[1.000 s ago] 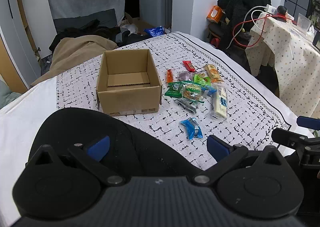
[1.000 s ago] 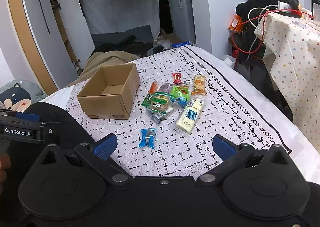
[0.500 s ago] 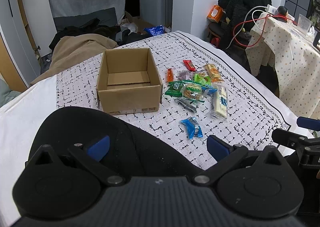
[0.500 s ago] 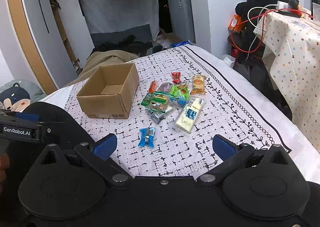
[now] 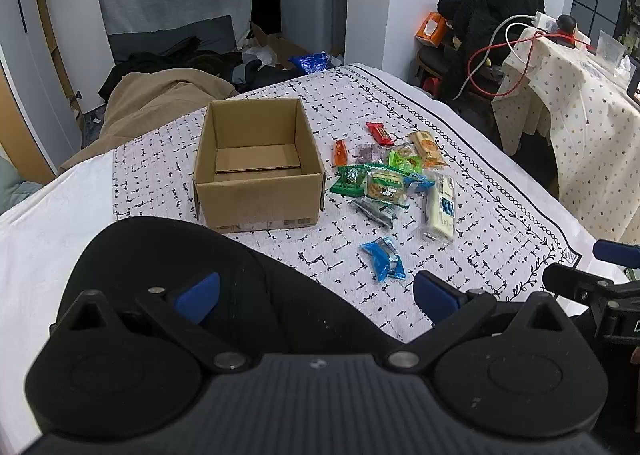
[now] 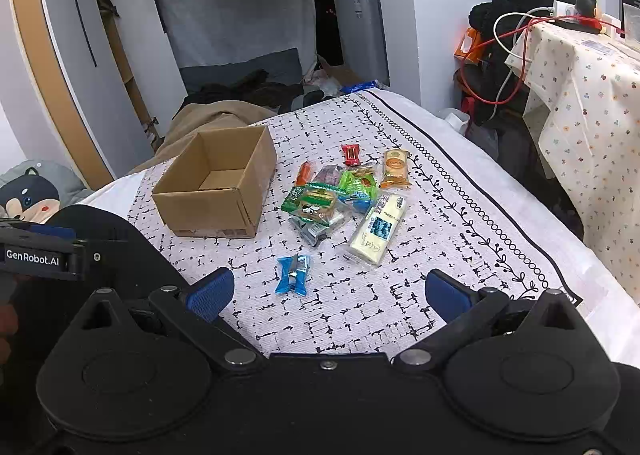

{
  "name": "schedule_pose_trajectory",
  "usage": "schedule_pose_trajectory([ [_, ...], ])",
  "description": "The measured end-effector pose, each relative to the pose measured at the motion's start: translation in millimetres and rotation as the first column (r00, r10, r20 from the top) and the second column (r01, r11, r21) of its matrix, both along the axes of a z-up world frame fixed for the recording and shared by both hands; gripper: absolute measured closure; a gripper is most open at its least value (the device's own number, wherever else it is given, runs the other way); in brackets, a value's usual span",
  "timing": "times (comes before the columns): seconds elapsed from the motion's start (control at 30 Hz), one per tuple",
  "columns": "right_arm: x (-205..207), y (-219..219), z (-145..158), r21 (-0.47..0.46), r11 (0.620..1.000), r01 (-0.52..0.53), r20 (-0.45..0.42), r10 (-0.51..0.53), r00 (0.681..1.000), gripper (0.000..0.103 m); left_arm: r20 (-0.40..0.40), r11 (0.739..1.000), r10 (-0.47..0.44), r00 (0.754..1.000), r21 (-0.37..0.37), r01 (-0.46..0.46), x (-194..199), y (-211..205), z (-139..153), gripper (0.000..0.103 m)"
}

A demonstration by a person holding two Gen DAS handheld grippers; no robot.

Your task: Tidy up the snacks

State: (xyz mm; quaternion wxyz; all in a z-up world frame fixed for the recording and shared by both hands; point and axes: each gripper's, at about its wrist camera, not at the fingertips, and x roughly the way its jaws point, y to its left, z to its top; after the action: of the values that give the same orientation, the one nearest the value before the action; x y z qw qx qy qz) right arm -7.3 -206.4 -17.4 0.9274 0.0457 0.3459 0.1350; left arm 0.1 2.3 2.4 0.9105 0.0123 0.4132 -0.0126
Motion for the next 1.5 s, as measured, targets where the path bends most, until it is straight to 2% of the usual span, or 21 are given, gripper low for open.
schedule_pose_trajectory([
  [0.83, 4, -6, -1, 0.054, 0.998, 0.016, -0.021, -0.015, 1.0, 0.0, 0.009, 1.0, 0.013, 1.0, -0.008, -0.012, 16, -8, -2, 0.0],
  [1.13, 16, -10, -3, 0.084, 0.996, 0.023, -0.062, -0.018, 0.998, 0.0, 0.014, 1.0, 0.009, 1.0, -0.022, -0.009, 24, -13, -9, 0.0],
  [1.5, 36, -20, -9, 0.135, 0.989, 0.053, -0.115, -0.038, 0.993, 0.001, -0.016, 0.999, -0.002, 1.0, -0.049, 0.001, 41, -20, -27, 0.001],
])
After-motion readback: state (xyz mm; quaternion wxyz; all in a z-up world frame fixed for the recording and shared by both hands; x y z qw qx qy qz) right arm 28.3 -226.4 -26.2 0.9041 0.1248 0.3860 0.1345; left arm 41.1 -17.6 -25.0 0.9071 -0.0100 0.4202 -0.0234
